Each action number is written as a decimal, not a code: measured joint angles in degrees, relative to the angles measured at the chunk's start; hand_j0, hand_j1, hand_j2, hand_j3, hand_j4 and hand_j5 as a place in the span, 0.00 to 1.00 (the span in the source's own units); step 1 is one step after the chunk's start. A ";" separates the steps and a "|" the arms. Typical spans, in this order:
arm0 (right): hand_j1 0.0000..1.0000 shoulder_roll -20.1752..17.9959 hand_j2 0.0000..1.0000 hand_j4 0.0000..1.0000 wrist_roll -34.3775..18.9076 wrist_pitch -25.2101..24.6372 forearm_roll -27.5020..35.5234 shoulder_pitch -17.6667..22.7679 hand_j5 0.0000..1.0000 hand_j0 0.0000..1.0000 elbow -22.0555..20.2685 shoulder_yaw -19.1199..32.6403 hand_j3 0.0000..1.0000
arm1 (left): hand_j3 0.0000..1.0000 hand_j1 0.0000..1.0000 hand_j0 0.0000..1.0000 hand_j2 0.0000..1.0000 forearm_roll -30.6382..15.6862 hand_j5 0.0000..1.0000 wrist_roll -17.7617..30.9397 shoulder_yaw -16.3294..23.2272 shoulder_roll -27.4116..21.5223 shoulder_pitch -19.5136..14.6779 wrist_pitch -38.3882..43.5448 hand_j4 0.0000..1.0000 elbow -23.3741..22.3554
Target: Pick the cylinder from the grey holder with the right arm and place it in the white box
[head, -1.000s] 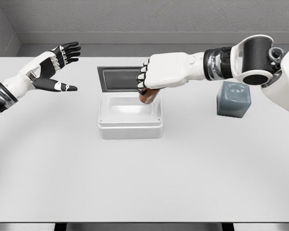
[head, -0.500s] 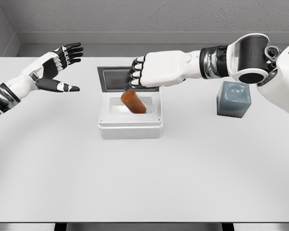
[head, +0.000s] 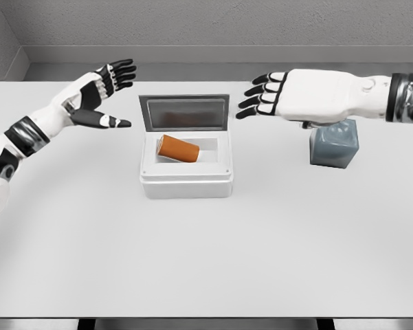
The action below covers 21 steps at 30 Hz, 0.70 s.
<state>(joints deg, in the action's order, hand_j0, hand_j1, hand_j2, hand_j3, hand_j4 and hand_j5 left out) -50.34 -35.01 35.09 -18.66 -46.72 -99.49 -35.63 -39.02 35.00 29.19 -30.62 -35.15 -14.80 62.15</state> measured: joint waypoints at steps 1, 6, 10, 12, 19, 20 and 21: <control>1.00 -1.19 1.00 1.00 -0.05 0.19 1.52 2.95 1.00 1.00 -0.23 3.31 1.00 | 1.00 1.00 1.00 1.00 0.22 1.00 0.00 0.02 0.42 -0.01 -0.01 1.00 -0.09; 1.00 -3.19 1.00 1.00 -0.05 0.19 11.27 20.70 1.00 1.00 -0.66 20.50 1.00 | 1.00 1.00 1.00 1.00 1.15 1.00 0.00 0.43 2.16 0.17 -0.06 1.00 0.22; 1.00 -0.26 1.00 1.00 -0.04 0.16 17.48 30.54 1.00 1.00 -0.45 27.54 1.00 | 1.00 1.00 1.00 1.00 1.35 1.00 0.00 0.76 2.49 0.43 -0.15 1.00 0.44; 1.00 3.42 1.00 1.00 -0.04 0.16 18.76 35.82 1.00 1.00 -0.32 31.34 1.00 | 1.00 1.00 1.00 1.00 1.38 1.00 0.00 0.81 2.53 0.69 -0.20 1.00 0.49; 1.00 8.44 1.00 1.00 -0.02 0.09 20.21 38.63 1.00 1.00 2.70 37.32 1.00 | 1.00 1.00 1.00 1.00 1.35 1.00 0.00 0.71 1.99 1.92 -0.37 1.00 2.69; 1.00 8.62 1.00 1.00 -0.02 0.09 20.26 38.98 1.00 1.00 2.86 37.73 1.00 | 1.00 1.00 1.00 1.00 1.34 1.00 0.00 0.69 1.86 1.84 -0.39 1.00 3.03; 1.00 8.75 1.00 1.00 -0.02 0.08 20.30 38.99 1.00 1.00 2.98 38.02 1.00 | 1.00 1.00 1.00 1.00 1.34 1.00 0.00 0.67 1.69 2.01 -0.40 1.00 3.42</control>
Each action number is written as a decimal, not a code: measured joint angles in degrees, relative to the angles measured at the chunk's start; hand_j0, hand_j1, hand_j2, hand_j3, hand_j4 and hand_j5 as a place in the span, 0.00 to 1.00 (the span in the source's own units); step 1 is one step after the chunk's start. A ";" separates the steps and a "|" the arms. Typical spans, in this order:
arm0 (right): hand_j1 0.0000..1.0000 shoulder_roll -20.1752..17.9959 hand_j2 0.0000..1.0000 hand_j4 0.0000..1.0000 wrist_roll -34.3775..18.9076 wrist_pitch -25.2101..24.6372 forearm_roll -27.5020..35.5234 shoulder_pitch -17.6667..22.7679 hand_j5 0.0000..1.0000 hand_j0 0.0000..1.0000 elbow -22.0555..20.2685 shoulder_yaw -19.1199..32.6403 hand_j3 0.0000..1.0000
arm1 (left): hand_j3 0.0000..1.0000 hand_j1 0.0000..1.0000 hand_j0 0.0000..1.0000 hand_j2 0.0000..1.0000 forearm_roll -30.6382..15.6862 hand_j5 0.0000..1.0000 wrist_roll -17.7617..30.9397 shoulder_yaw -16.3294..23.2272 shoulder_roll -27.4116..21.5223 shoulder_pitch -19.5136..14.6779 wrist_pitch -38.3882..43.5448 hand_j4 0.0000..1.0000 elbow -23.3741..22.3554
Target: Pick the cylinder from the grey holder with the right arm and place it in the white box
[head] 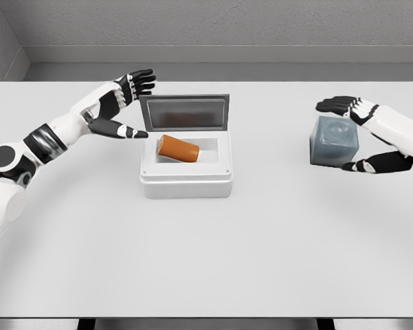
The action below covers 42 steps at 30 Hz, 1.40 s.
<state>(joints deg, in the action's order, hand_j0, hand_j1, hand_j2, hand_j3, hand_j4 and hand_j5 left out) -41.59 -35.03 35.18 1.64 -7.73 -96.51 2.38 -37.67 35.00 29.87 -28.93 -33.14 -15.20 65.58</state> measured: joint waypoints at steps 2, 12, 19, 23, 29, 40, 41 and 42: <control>1.00 0.16 1.00 1.00 0.00 0.00 0.05 0.26 1.00 1.00 0.14 0.38 1.00 | 1.00 1.00 1.00 1.00 -0.02 1.00 0.00 -0.06 -0.44 0.97 -0.01 1.00 1.01; 1.00 0.41 1.00 1.00 0.00 -0.01 0.11 0.26 1.00 1.00 0.29 0.77 1.00 | 1.00 1.00 1.00 1.00 -0.27 1.00 0.00 -0.45 -3.42 2.90 -0.04 1.00 5.51; 1.00 0.42 1.00 1.00 0.00 -0.01 0.13 0.26 1.00 1.00 0.29 0.77 1.00 | 1.00 1.00 1.00 1.00 -0.33 1.00 0.00 -0.65 -5.24 5.01 -0.08 1.00 8.07; 1.00 0.42 1.00 1.00 0.00 -0.01 0.16 0.26 1.00 1.00 0.29 0.75 1.00 | 1.00 1.00 1.00 1.00 -0.36 1.00 0.00 -1.34 -5.48 5.71 -0.12 1.00 8.82; 1.00 0.69 1.00 1.00 0.00 -0.01 0.15 0.26 1.00 1.00 0.29 0.76 1.00 | 1.00 1.00 1.00 1.00 -0.37 1.00 0.00 -3.44 -6.34 5.80 -0.12 1.00 8.93; 1.00 0.85 1.00 1.00 0.00 -0.01 0.13 0.35 1.00 1.00 0.25 0.76 1.00 | 1.00 1.00 1.00 1.00 -0.38 1.00 0.00 -6.01 -12.00 5.89 -0.14 1.00 8.38; 1.00 0.87 1.00 1.00 0.00 -0.01 0.13 0.35 1.00 1.00 0.26 0.75 1.00 | 1.00 1.00 1.00 1.00 -0.40 1.00 0.00 -6.06 -12.29 5.89 -0.13 1.00 8.37; 1.00 0.88 1.00 1.00 0.00 0.00 0.14 0.35 1.00 1.00 0.25 0.75 1.00 | 1.00 1.00 1.00 1.00 -0.41 1.00 0.00 -6.10 -12.52 5.89 -0.14 1.00 8.35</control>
